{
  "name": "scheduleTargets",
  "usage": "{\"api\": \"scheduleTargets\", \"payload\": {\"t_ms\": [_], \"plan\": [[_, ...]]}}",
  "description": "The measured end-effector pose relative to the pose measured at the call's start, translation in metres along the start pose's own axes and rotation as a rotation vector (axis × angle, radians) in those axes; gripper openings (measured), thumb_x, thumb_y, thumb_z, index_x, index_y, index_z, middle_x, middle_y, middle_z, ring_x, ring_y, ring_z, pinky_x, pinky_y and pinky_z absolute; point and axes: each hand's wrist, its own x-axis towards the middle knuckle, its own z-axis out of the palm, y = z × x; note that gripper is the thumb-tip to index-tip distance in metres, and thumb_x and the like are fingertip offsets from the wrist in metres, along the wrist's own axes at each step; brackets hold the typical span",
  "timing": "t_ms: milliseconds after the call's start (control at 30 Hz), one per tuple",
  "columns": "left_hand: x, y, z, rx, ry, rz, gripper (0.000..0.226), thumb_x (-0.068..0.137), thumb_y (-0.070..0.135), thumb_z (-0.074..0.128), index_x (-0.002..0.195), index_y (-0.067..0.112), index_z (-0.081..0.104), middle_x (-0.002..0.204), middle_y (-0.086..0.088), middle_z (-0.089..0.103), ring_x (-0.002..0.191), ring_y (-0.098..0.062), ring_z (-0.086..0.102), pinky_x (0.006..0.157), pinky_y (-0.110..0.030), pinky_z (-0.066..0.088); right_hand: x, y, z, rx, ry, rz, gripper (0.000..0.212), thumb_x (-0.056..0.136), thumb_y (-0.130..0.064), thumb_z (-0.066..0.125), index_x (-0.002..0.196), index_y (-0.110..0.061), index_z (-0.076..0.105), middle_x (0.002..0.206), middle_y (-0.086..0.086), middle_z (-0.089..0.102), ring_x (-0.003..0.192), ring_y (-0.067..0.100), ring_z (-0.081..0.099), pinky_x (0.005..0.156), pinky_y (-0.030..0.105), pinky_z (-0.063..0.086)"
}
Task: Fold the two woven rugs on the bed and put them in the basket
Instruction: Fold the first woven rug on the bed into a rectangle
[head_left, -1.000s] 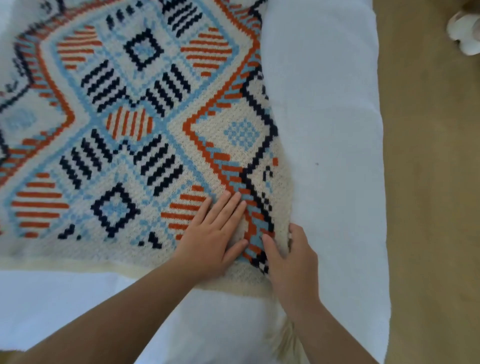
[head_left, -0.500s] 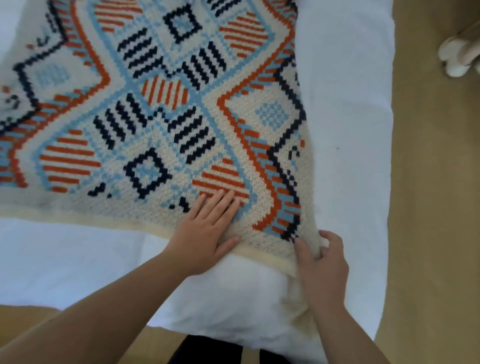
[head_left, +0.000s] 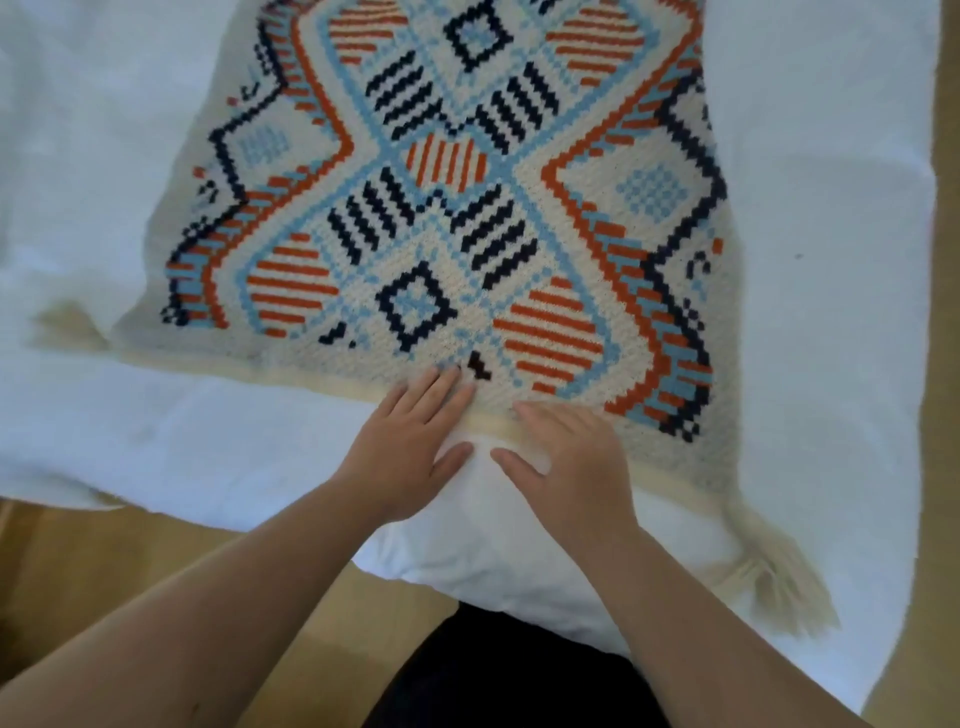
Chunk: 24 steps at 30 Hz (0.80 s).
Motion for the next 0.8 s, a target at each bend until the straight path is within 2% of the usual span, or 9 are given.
{"api": "scheduleTargets", "payload": {"t_ms": [100, 167, 233, 300, 433, 533, 633, 733, 800], "plan": [[-0.020, -0.023, -0.003, 0.008, -0.011, -0.057, 0.074, 0.094, 0.062, 0.001, 0.158, 0.025, 0.000, 0.164, 0.004, -0.008, 0.150, -0.014, -0.013, 0.124, -0.037, -0.001, 0.009, -0.023, 0.011, -0.006, -0.036, -0.038, 0.050, 0.082, -0.050, 0.064, 0.117, -0.016, 0.072, 0.112, -0.001, 0.073, 0.104, 0.021, 0.066, 0.095, 0.037, 0.047], [-0.033, -0.045, -0.004, 0.005, -0.027, -0.087, 0.075, 0.094, 0.062, 0.002, 0.159, 0.025, 0.002, 0.164, 0.005, -0.005, 0.151, -0.013, -0.010, 0.124, -0.037, 0.002, 0.016, -0.040, 0.018, -0.021, -0.047, -0.051, 0.051, 0.085, -0.053, 0.058, 0.118, -0.018, 0.072, 0.113, -0.003, 0.073, 0.104, 0.020, 0.066, 0.095, 0.036, 0.046], [-0.043, -0.072, -0.005, 0.013, -0.015, -0.111, 0.074, 0.096, 0.061, 0.006, 0.159, 0.023, 0.011, 0.165, 0.003, 0.004, 0.152, -0.015, 0.001, 0.122, -0.040, 0.015, 0.027, -0.060, 0.033, -0.024, -0.059, -0.066, 0.053, 0.085, -0.055, 0.053, 0.118, -0.018, 0.072, 0.113, -0.003, 0.073, 0.104, 0.019, 0.066, 0.095, 0.037, 0.047], [-0.049, -0.097, -0.007, 0.048, 0.006, -0.131, 0.070, 0.099, 0.058, 0.014, 0.156, 0.020, 0.027, 0.163, -0.001, 0.021, 0.151, -0.018, 0.019, 0.116, -0.042, 0.030, 0.037, -0.076, 0.050, -0.013, -0.062, -0.069, 0.052, 0.085, -0.055, 0.056, 0.116, -0.017, 0.073, 0.111, -0.003, 0.074, 0.103, 0.020, 0.067, 0.094, 0.040, 0.050], [-0.059, -0.179, -0.010, 0.091, 0.111, -0.106, 0.062, 0.098, 0.050, 0.028, 0.146, 0.017, 0.048, 0.154, -0.006, 0.044, 0.141, -0.023, 0.042, 0.103, -0.042, 0.030, 0.065, -0.131, 0.108, -0.026, -0.076, -0.081, 0.051, 0.085, -0.055, 0.057, 0.114, -0.016, 0.074, 0.110, -0.001, 0.074, 0.101, 0.023, 0.067, 0.092, 0.043, 0.052], [-0.068, -0.255, -0.011, 0.089, 0.192, -0.103, 0.060, 0.095, 0.048, 0.036, 0.141, 0.015, 0.054, 0.148, -0.010, 0.051, 0.133, -0.029, 0.050, 0.098, -0.045, 0.037, 0.090, -0.183, 0.159, -0.059, -0.070, -0.111, 0.048, 0.085, -0.053, 0.058, 0.112, -0.017, 0.075, 0.109, -0.002, 0.074, 0.101, 0.024, 0.066, 0.091, 0.041, 0.052], [-0.082, -0.319, -0.014, 0.080, 0.183, -0.061, 0.059, 0.093, 0.047, 0.038, 0.137, 0.013, 0.058, 0.143, -0.011, 0.056, 0.128, -0.031, 0.055, 0.095, -0.044, 0.042, 0.110, -0.229, 0.193, -0.115, -0.098, -0.120, 0.043, 0.083, -0.049, 0.066, 0.112, -0.018, 0.074, 0.110, -0.003, 0.074, 0.100, 0.024, 0.066, 0.092, 0.038, 0.050], [-0.097, -0.365, -0.010, 0.078, 0.213, 0.031, 0.050, 0.093, 0.035, 0.044, 0.132, 0.011, 0.062, 0.139, -0.012, 0.059, 0.125, -0.030, 0.058, 0.091, -0.041, 0.043, 0.125, -0.268, 0.214, -0.182, -0.131, -0.124, 0.045, 0.079, -0.046, 0.068, 0.114, -0.018, 0.074, 0.110, -0.004, 0.074, 0.099, 0.024, 0.066, 0.094, 0.034, 0.046], [-0.100, -0.381, -0.004, 0.079, 0.247, 0.078, 0.042, 0.089, 0.018, 0.063, 0.129, 0.007, 0.064, 0.136, -0.015, 0.061, 0.122, -0.032, 0.061, 0.088, -0.041, 0.050, 0.133, -0.282, 0.222, -0.205, -0.126, -0.140, 0.043, 0.077, -0.041, 0.075, 0.112, -0.017, 0.074, 0.108, -0.003, 0.074, 0.098, 0.025, 0.067, 0.092, 0.037, 0.049]]}}
